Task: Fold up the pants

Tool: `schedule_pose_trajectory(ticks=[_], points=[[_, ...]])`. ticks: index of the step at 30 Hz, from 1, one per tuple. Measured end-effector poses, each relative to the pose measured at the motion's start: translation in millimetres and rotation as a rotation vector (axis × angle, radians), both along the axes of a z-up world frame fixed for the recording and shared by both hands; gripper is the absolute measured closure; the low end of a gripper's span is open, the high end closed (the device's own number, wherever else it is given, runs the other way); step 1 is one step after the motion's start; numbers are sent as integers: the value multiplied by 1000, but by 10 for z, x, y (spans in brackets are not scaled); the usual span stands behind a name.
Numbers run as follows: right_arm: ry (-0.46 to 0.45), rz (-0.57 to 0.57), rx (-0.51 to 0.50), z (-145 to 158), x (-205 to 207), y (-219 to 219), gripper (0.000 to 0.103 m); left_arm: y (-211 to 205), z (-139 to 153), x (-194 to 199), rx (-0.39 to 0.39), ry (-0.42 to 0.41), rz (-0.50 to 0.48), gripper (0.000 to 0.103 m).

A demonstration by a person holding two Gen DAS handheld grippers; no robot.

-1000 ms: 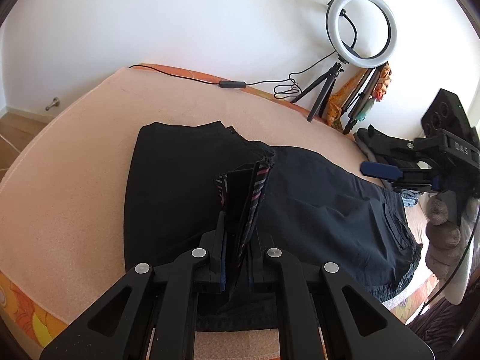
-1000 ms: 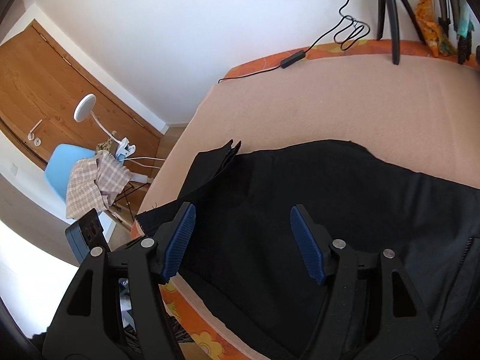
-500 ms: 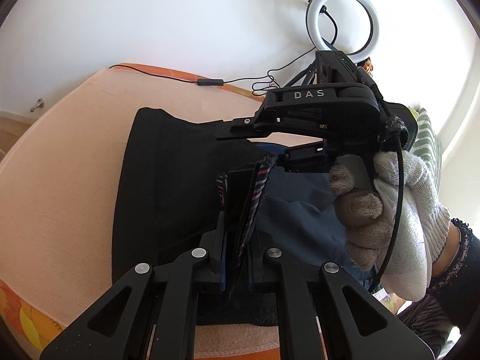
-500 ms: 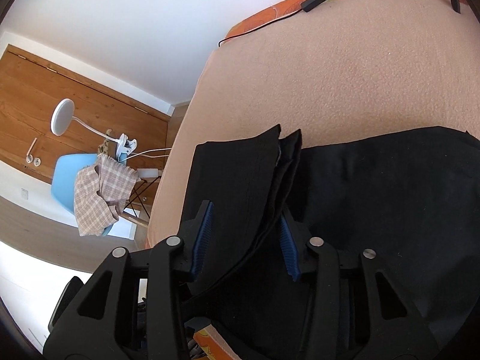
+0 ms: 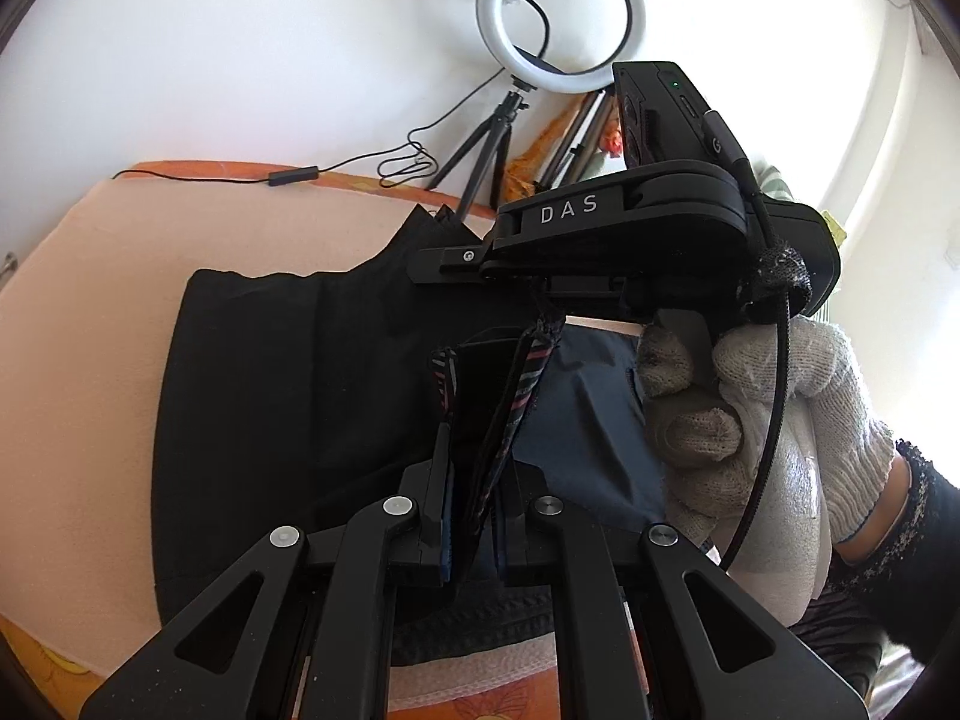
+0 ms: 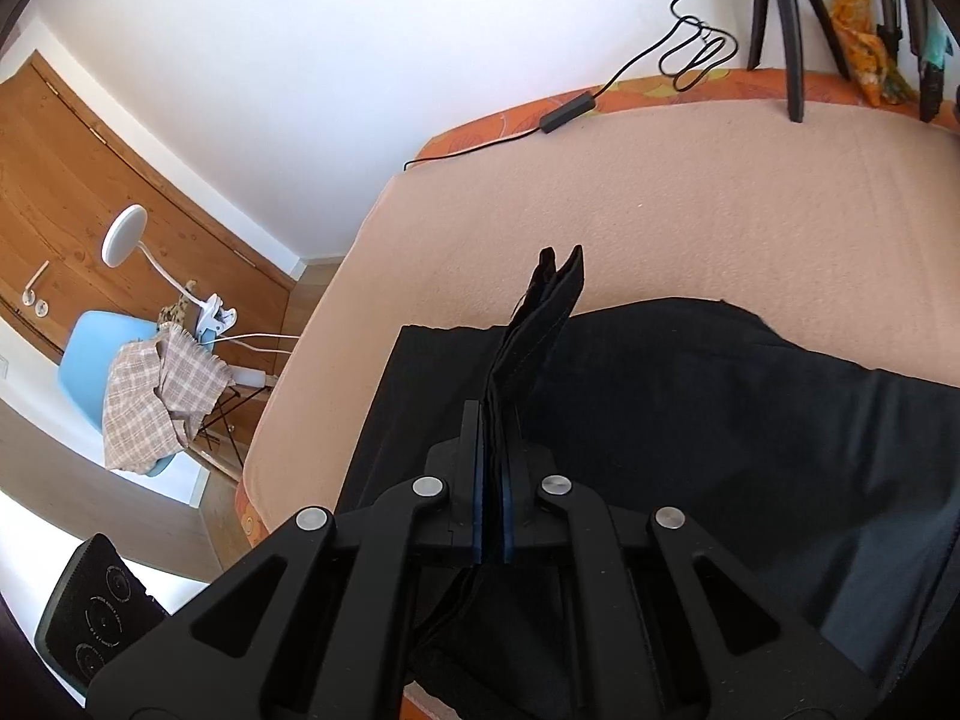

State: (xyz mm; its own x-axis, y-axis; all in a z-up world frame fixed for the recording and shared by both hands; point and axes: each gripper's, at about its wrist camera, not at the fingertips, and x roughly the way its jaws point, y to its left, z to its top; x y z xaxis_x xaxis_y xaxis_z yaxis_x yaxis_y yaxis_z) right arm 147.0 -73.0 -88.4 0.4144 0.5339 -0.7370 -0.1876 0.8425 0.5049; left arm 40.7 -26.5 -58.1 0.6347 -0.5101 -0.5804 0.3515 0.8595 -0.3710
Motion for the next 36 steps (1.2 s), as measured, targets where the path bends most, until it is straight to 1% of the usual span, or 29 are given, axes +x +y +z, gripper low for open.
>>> schedule_pose_trajectory(ticks=[6, 13, 19, 25, 27, 30, 31, 32, 36], points=[[-22, -47, -32, 100, -150, -387, 98, -362, 8, -41, 10, -3, -82, 96], [-58, -99, -56, 219, -274, -823, 98, -653, 49, -28, 7, -14, -155, 96], [-93, -143, -93, 340, -381, -1183, 99, -966, 81, 96, 5, -27, -222, 96], [-97, -201, -113, 341, -511, -1529, 99, -1230, 27, 173, 2, 8, -287, 95], [-95, -215, -117, 331, -549, -1631, 99, -1313, 19, 155, 13, 7, -305, 95], [-93, -238, -131, 306, -593, -1774, 99, -1436, 12, 130, 25, 29, -342, 85], [-89, -246, -132, 291, -606, -1821, 99, -1471, 11, 132, 35, 43, -352, 75], [-84, -253, -131, 278, -615, -1858, 99, -1488, 17, 131, 39, 53, -360, 70], [-68, -271, -138, 215, -650, -2001, 99, -1428, 63, 70, 15, 69, -392, 69]])
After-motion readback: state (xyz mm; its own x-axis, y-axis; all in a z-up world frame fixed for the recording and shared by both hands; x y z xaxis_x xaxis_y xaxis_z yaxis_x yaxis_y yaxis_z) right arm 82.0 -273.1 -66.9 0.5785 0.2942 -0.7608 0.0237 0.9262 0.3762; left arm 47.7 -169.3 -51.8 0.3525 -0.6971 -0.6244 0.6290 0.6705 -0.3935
